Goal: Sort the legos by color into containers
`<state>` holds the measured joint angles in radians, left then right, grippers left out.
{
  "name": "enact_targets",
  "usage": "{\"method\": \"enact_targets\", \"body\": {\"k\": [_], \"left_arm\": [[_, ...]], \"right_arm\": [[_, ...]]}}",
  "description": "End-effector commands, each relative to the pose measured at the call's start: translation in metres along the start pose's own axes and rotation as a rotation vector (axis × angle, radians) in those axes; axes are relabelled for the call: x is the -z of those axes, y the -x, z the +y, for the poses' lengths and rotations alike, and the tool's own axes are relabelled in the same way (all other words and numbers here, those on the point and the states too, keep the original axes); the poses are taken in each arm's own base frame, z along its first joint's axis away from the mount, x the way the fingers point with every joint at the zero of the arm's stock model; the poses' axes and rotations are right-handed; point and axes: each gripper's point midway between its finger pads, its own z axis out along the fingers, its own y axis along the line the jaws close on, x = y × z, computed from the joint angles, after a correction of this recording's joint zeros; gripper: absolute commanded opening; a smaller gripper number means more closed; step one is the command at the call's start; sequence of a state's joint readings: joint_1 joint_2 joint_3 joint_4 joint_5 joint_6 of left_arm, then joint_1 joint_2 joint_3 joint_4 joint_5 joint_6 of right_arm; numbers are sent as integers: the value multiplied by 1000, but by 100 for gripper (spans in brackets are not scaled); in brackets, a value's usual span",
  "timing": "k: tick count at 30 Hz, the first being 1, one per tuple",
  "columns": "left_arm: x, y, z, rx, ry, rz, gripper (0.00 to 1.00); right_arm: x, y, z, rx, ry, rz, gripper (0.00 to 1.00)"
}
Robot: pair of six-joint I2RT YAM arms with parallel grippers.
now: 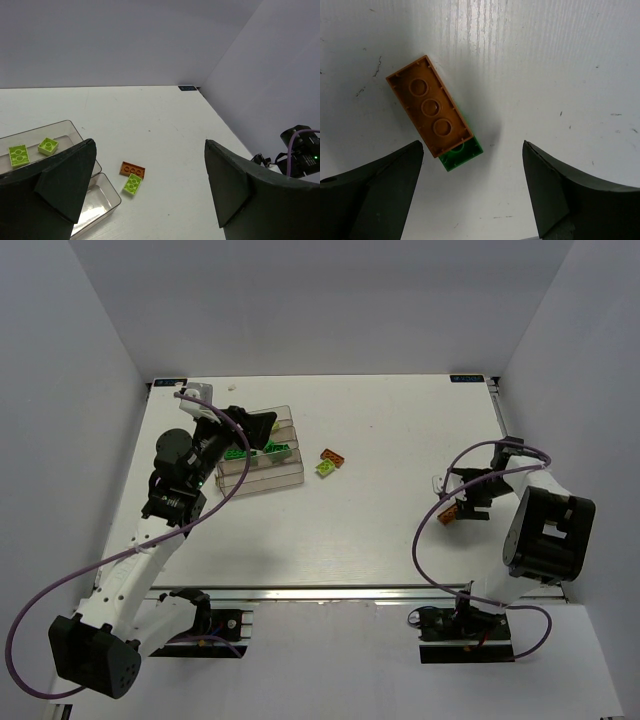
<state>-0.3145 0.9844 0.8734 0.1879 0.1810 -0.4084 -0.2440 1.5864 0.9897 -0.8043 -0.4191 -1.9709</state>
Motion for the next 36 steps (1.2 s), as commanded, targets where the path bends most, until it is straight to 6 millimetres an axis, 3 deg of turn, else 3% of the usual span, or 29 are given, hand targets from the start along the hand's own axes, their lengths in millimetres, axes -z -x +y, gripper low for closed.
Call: {"method": "enact_targets", "body": {"k": [1, 11, 19, 24, 32, 36], "left_arm": [[2, 12, -8, -13, -22, -23, 98], [0, 8, -7, -12, -20, -13, 98], [-1, 6, -5, -16, -14, -7, 98], [-1, 7, -4, -16, -12, -8, 98], [-1, 5, -4, -18, -10, -4, 98], [-1, 5, -3, -18, -7, -5, 98]], "right_arm": [[1, -4, -14, 34, -6, 18, 85], [-13, -20, -6, -17, 80, 53, 75], [-16, -18, 4, -31, 112, 42, 66], [-13, -10, 6, -18, 99, 25, 63], [-11, 13, 13, 37, 85, -13, 71], [-11, 17, 14, 47, 96, -9, 68]]}}
